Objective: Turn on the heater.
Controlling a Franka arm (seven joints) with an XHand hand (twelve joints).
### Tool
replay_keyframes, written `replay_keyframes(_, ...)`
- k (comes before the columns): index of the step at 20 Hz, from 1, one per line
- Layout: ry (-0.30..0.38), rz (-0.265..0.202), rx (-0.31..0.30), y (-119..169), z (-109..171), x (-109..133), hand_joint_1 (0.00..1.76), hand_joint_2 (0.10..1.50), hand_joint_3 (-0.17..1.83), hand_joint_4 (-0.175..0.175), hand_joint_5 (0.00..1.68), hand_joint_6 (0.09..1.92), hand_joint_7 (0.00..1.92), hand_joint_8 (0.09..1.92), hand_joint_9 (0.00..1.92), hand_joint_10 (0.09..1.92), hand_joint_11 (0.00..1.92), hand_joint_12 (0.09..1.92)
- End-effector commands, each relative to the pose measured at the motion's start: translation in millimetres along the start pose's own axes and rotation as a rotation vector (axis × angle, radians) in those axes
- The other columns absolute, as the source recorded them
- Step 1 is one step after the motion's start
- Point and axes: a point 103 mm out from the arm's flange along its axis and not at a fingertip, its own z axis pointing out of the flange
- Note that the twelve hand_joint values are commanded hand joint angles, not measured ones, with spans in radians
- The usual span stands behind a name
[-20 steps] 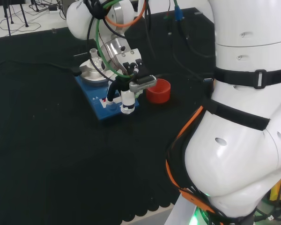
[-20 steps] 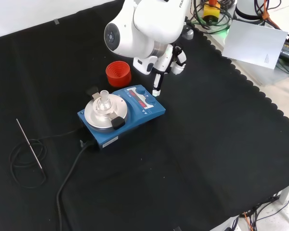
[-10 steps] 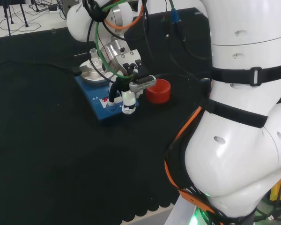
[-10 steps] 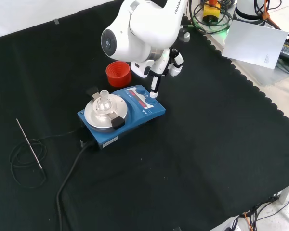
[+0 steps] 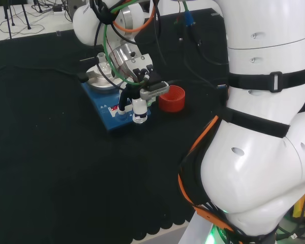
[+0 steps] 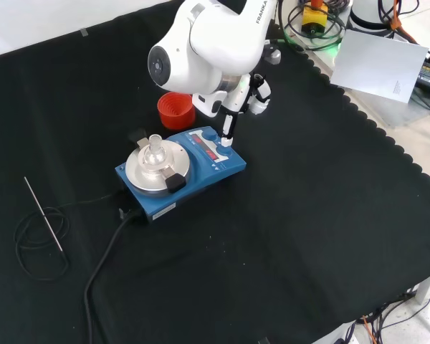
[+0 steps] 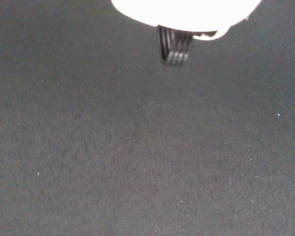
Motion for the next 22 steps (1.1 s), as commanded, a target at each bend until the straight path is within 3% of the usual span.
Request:
replay_keyframes(1,0.002,-0.004,-0.001,3.3,-0.1,-1.1,1.45,0.61,1.14,-0.019,0.19,0.09,1.62,1.56,1.85,1.43,1.92,1.79)
replay_keyframes(18,-0.002,0.000,0.014,10.7,4.3,-6.9,1.46,0.61,1.14,-0.020,0.21,0.09,1.62,1.57,1.86,1.43,1.92,1.79)
replay_keyframes(22,0.006,-0.017,-0.007,1.8,-2.7,-6.9,1.46,0.61,1.15,-0.021,0.21,0.09,1.62,1.57,1.86,1.43,1.92,1.79)
